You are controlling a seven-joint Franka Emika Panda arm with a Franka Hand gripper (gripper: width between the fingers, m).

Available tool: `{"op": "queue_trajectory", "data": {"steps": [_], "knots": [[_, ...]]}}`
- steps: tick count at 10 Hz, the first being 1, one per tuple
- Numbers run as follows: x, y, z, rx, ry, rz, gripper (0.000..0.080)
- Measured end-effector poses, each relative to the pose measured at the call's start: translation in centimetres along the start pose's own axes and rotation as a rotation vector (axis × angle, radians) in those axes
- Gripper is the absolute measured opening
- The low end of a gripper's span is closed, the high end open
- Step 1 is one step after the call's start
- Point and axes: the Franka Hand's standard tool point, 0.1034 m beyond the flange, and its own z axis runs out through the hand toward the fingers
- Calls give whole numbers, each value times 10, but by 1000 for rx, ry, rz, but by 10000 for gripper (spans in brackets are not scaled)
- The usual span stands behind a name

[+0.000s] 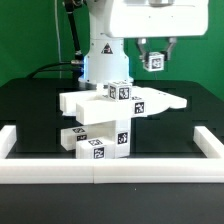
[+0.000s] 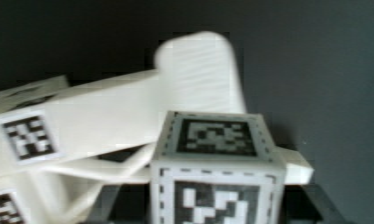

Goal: Assemble chair

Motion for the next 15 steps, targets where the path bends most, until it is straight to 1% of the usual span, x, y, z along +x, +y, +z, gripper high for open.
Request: {"op": "queue_trajectory", "data": {"steps": [2,4,5,6,8,9,10,11,12,14,15], "knots": [[3,28,0,-17,1,-64,291],[10,50,-1,-32,0,-102,291],[9,46,0,-30,-2,-98,291],[8,46,1,-30,-3,-99,291],[8,47,1,-30,-4,-97,291],[7,50,2,-32,-5,-118,291],[9,66,5,-48,-7,-180,291],[13,76,5,-58,-9,-176,291],[14,81,6,-63,-11,-193,291],[9,93,11,-69,-25,-198,291],[8,94,12,-69,-28,-194,291]]}}
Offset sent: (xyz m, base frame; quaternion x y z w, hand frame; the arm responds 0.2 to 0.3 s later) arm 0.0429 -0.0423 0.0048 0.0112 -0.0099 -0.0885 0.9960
